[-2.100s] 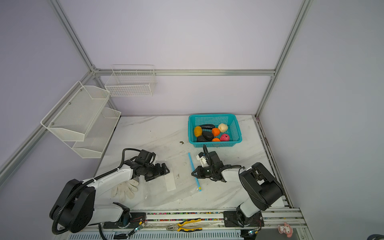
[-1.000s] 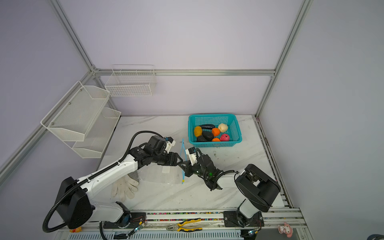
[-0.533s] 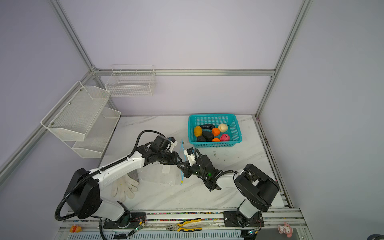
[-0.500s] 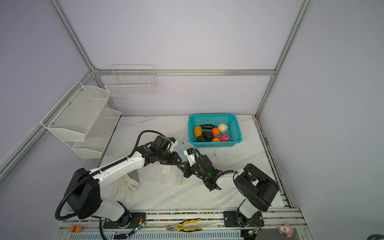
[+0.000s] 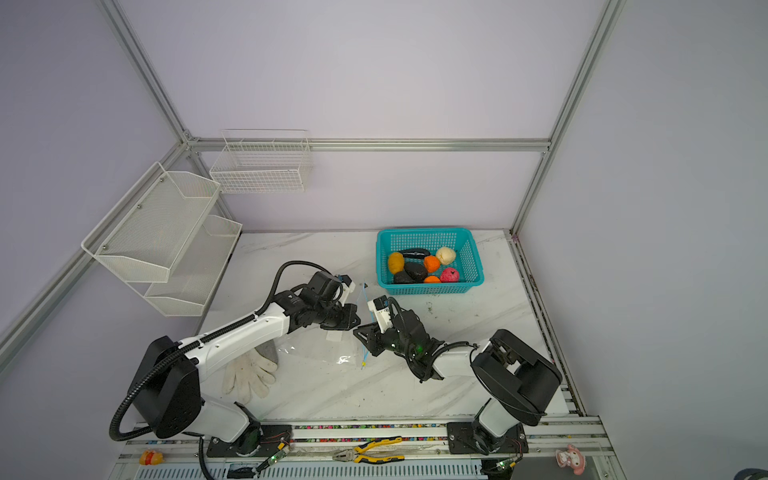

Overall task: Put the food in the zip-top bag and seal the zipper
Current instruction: 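Pinch the bag's blue zipper lips with both grippers and pull them apart, then hold the bag mouth open with the left gripper while the right releases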

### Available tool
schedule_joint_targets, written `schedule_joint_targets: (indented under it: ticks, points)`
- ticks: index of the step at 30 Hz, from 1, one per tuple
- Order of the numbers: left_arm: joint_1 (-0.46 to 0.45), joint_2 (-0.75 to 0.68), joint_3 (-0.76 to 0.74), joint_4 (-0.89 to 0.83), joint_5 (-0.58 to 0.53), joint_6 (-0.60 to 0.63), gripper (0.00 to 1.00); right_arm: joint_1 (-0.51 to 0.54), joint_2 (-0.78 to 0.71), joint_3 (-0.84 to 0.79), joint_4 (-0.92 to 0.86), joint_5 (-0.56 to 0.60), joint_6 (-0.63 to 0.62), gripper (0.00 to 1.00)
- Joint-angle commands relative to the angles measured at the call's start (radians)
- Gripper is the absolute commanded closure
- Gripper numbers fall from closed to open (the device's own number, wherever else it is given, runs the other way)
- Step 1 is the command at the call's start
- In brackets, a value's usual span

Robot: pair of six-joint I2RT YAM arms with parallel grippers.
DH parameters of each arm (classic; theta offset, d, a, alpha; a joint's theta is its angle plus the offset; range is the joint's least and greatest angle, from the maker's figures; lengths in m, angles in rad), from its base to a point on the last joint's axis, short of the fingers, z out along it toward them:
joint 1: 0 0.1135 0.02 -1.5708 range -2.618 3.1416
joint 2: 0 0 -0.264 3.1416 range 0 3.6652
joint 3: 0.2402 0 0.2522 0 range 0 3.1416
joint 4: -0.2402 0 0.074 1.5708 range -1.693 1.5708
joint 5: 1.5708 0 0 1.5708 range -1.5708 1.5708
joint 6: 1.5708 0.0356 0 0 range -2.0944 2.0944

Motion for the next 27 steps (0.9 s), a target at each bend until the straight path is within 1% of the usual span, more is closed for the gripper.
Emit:
schedule_joint_targets:
  ticks: [1, 2, 4, 6, 9, 11, 16, 21, 24, 27]
  points:
    - [-0.003, -0.017, 0.086, -0.020, -0.014, -0.021, 1.00, 0.006, -0.128, 0.009, -0.124, 0.065, -0.053, 0.60]
    - [-0.002, -0.016, 0.093, -0.030, -0.015, -0.024, 1.00, 0.004, -0.161, 0.016, -0.170, 0.092, -0.060, 0.55]
    - [-0.002, -0.018, 0.108, -0.051, -0.018, -0.033, 1.00, 0.004, -0.221, 0.044, -0.261, 0.142, -0.082, 0.53]
    - [0.000, -0.022, 0.123, -0.071, -0.023, -0.043, 1.00, 0.005, -0.248, 0.080, -0.350, 0.211, -0.085, 0.52]
    - [-0.002, -0.026, 0.148, -0.099, -0.025, -0.057, 1.00, 0.006, -0.236, 0.139, -0.440, 0.302, -0.067, 0.52]
    - [-0.001, -0.031, 0.161, -0.117, -0.031, -0.059, 1.00, 0.006, -0.200, 0.170, -0.469, 0.329, -0.064, 0.52]
    - [-0.001, -0.046, 0.177, -0.141, -0.040, -0.066, 1.00, 0.006, -0.092, 0.219, -0.454, 0.329, -0.055, 0.52]
    - [-0.004, -0.064, 0.210, -0.183, -0.037, -0.066, 1.00, 0.006, 0.001, 0.258, -0.449, 0.365, -0.069, 0.53]
    - [-0.006, -0.069, 0.223, -0.205, -0.008, -0.065, 1.00, -0.002, 0.059, 0.295, -0.459, 0.376, -0.080, 0.53]
    - [-0.011, -0.070, 0.233, -0.263, 0.007, -0.051, 1.00, -0.019, 0.112, 0.316, -0.448, 0.359, -0.086, 0.54]
